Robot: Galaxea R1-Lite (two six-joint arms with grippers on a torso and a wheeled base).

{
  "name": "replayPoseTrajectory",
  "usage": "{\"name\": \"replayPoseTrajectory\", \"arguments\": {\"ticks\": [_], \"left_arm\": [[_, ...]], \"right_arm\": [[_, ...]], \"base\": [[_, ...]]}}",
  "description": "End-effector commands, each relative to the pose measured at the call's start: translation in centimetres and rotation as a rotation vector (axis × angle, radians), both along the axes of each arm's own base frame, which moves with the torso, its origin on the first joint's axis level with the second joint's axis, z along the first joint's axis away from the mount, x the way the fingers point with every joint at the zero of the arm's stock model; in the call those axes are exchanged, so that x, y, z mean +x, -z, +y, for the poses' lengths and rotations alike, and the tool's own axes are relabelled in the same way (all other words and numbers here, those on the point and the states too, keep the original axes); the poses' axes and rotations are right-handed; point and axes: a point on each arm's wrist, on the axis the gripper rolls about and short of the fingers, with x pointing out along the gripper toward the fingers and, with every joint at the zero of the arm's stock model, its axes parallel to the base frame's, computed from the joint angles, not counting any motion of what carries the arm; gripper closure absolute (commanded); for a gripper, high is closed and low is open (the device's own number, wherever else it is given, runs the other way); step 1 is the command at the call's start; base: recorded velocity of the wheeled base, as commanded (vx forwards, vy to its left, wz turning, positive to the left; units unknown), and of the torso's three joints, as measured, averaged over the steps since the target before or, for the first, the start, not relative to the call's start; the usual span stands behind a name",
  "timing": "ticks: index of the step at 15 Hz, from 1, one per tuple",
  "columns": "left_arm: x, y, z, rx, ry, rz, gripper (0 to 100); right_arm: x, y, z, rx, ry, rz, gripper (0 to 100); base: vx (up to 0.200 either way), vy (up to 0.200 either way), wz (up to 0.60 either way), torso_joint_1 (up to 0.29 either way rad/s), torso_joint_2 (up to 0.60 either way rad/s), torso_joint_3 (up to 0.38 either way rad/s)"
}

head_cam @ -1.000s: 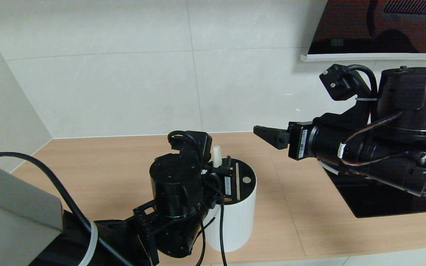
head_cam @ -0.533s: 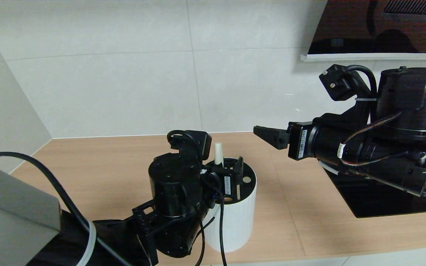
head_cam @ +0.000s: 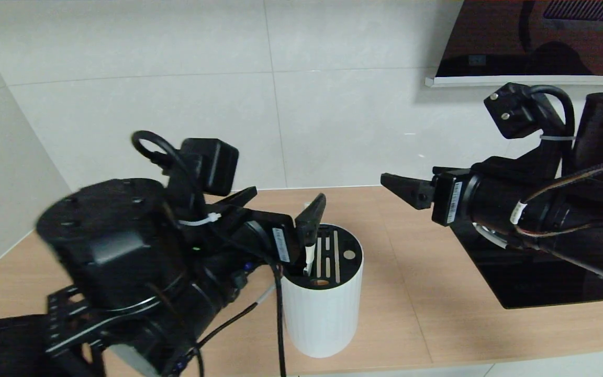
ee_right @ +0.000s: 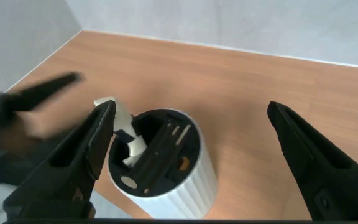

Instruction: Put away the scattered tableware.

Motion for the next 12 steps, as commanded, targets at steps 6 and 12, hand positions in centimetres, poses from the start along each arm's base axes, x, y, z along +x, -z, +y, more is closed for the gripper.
{"name": "replayPoseTrajectory", "arguments": {"ticks": [6,12], "left_arm": [[-8.5,-2.9,14.1,-0.064,-0.130,-0.072,0],[-17.1,-0.8,19.7,0.088,-0.396,-0.237,0]], "right_arm": [[-7.7,-0.6,-11.5,0.062,0.280,-0.145,0],[-16.1,0.4,-16.4,0.124,0.418,-0.344,0]], "base": [[0.000,0.000,0.00,0.000,0.00,0.000],[0.000,0.000,0.00,0.000,0.00,0.000]]}}
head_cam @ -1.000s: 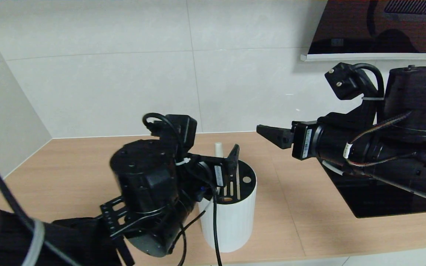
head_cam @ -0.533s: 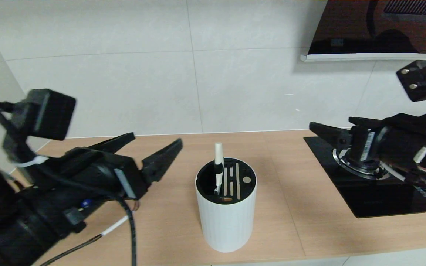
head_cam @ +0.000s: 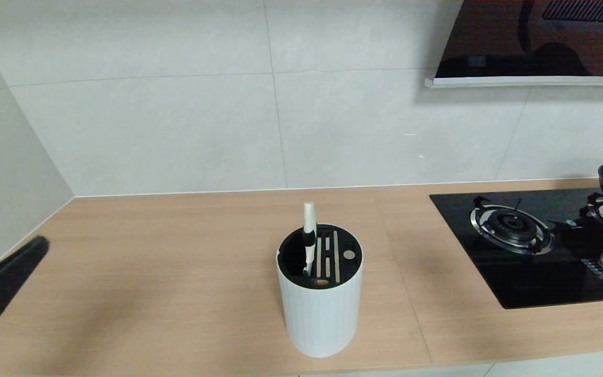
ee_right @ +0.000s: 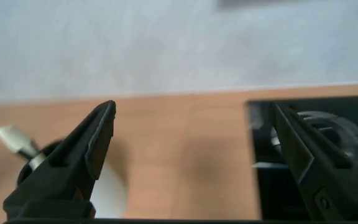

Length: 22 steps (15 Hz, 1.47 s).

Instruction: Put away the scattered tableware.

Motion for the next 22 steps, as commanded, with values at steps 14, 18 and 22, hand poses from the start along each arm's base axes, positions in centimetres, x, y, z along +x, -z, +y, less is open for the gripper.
{"name": "replayPoseTrajectory", "arguments": {"ticks": [14,18,22], "left_arm": [[-11.3,7.5,2.2,0.042,-0.366,-0.101,0],[-8.3,12.8,2.0,0.080,-0.242,0.001,0],[-8.1,14.0,1.8,0.082,-0.172,0.072,0]], "right_arm": [[-13.6,12.6,-2.2,-0.219,0.343,0.028,0],[-11.4,16.6,-1.9,-0.204,0.196,0.075,0],[-11.0,18.0,-1.8,-0.212,0.140,0.137,0]], "base": [[0.000,0.000,0.00,0.000,0.00,0.000],[0.000,0.000,0.00,0.000,0.00,0.000],[0.000,0.000,0.00,0.000,0.00,0.000]]}}
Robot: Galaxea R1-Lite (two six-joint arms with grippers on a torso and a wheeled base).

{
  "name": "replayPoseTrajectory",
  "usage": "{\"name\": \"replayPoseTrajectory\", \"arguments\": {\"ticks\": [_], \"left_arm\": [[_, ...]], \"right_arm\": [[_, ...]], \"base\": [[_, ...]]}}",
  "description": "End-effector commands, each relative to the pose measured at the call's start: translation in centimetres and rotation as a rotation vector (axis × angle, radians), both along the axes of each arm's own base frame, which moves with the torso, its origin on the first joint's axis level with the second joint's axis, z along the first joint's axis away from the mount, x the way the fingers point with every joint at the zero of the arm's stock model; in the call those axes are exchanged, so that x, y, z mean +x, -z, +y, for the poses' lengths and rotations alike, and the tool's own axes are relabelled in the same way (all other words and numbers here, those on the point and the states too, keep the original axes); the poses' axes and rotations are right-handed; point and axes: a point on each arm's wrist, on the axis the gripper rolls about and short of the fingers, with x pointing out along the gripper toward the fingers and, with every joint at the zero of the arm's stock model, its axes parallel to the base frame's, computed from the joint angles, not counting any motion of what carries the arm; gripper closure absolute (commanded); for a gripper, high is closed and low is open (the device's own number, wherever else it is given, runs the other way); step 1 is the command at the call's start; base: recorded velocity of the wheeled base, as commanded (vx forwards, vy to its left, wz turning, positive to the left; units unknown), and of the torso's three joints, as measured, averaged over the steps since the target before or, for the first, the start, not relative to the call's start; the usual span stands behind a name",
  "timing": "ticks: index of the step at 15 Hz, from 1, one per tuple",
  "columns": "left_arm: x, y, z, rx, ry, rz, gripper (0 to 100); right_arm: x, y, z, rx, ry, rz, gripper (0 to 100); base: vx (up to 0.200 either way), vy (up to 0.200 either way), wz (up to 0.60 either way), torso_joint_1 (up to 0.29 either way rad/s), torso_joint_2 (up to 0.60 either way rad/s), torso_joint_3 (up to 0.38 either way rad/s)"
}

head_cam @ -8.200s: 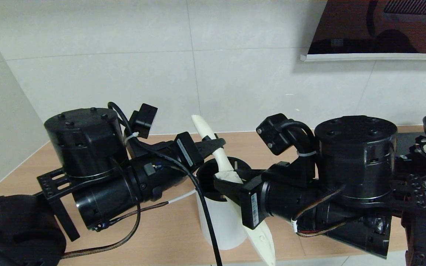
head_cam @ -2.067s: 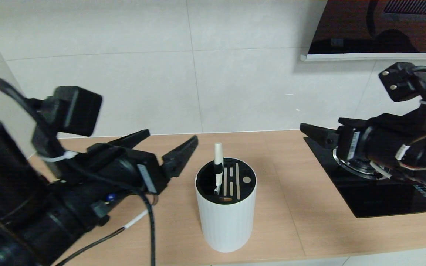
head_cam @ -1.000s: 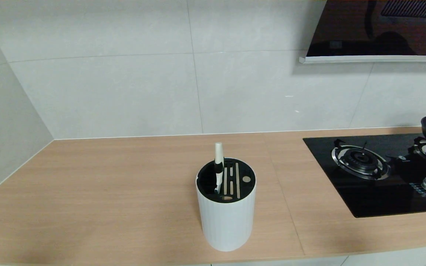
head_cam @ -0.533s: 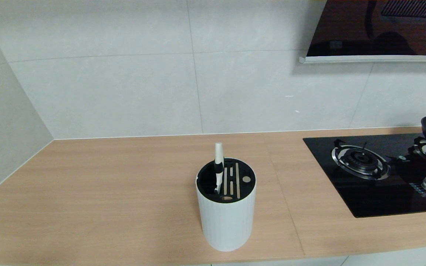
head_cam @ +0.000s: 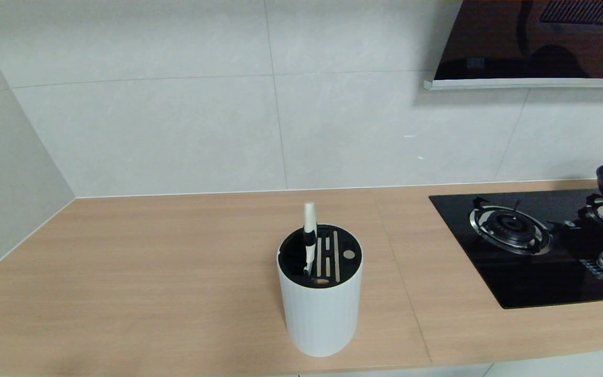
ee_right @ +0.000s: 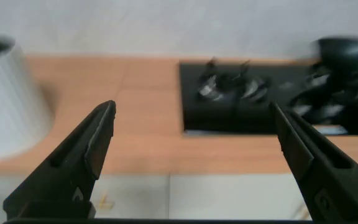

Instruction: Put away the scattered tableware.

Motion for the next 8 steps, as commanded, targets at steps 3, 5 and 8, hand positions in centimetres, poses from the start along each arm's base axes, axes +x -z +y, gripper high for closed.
{"name": "replayPoseTrajectory", "arguments": {"ticks": [3,5,8], "left_arm": [[0.13,0.75,-0.16,-0.036,0.076,0.053,0],[0.13,0.75,-0.16,-0.056,0.075,0.053,0],[0.13,0.74,-0.16,-0.059,0.075,0.051,0]], "right_arm": [[0.11,0.60,0.01,0.010,-0.007,0.040,0],[0.11,0.60,0.01,0.013,-0.007,0.040,0],[0.11,0.60,0.01,0.013,-0.007,0.040,0]], "base": [[0.000,0.000,0.00,0.000,0.00,0.000],[0.000,0.000,0.00,0.000,0.00,0.000],[0.000,0.000,0.00,0.000,0.00,0.000]]}}
